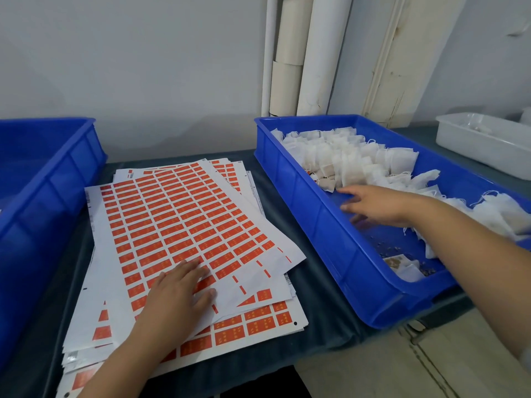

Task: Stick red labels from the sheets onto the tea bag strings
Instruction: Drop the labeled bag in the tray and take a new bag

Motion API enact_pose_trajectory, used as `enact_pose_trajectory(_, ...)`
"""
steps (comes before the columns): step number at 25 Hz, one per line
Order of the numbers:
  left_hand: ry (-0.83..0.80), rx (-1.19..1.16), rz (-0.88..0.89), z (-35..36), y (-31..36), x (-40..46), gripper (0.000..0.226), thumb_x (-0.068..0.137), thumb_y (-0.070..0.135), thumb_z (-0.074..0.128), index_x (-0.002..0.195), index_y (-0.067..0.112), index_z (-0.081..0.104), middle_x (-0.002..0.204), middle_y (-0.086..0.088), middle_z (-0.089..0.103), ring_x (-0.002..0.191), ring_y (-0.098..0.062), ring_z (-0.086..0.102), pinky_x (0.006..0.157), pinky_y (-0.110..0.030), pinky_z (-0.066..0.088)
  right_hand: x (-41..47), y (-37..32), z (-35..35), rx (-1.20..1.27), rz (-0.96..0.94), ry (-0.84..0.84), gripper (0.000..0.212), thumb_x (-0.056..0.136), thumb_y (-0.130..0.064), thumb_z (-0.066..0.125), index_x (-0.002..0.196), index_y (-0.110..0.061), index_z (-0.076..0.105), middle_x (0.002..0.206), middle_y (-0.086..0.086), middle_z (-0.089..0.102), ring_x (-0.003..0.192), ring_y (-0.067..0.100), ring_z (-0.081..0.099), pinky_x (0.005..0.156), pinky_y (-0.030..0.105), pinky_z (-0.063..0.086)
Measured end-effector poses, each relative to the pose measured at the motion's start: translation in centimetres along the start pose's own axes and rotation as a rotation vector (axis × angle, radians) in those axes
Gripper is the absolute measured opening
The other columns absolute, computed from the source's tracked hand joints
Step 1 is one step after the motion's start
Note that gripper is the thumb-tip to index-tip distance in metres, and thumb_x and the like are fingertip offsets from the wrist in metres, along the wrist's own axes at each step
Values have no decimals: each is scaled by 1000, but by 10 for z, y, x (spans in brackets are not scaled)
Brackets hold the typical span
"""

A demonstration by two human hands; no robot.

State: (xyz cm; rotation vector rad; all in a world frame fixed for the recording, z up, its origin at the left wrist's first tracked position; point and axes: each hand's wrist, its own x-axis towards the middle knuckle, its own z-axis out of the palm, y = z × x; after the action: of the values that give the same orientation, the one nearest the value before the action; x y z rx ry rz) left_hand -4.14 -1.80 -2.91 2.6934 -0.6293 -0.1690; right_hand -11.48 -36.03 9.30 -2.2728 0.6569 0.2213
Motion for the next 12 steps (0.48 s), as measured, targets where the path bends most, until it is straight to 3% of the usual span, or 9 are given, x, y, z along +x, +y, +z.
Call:
enact_pose_trajectory(3, 2, -2, -2, 1, 0, 0, 53, 90, 56, 42, 139, 37, 37, 150, 17, 28, 139, -11, 28, 114, -38, 21, 1, 21, -16, -463, 168, -88, 56, 91, -13, 59, 143, -20, 37, 134, 5, 47, 104, 22, 58, 82, 39, 56)
enact_pose_trajectory(6, 6, 1, -6, 2, 0, 1, 53, 89, 56, 43, 138, 37, 37, 150, 17, 29, 138, -11, 29, 114, -38, 23, -12, 33, -23, -678, 326, -363, 49, 78, -30, 74, 124, -23, 57, 113, -1, 59, 90, 14, 60, 76, 35, 59)
enact_pose_trajectory(8, 4, -1, -3, 2, 0, 1, 53, 89, 56, 44, 138, 37, 38, 150, 17, 30, 137, -11, 30, 114, -38, 24, -20, 33, -16, -627, 291, -427, 37, 74, -34, 76, 107, -27, 63, 106, 3, 63, 83, 13, 63, 66, 27, 57)
enact_pose_trajectory(10, 5, -6, -4, 2, -1, 1, 53, 89, 56, 44, 138, 37, 38, 149, 17, 30, 137, -12, 31, 114, -38, 25, -24, 34, -2, -721, 220, -460, 18, 79, -23, 67, 93, -33, 60, 105, 5, 63, 82, 20, 65, 67, 30, 57)
enact_pose_trajectory(12, 3, 0, -5, 2, -1, 1, 53, 89, 56, 44, 138, 37, 38, 150, 17, 30, 137, -12, 31, 113, -38, 25, -26, 33, 8, -889, 122, -430, 28, 84, -9, 52, 77, -36, 54, 93, 0, 63, 83, 23, 65, 71, 36, 55)
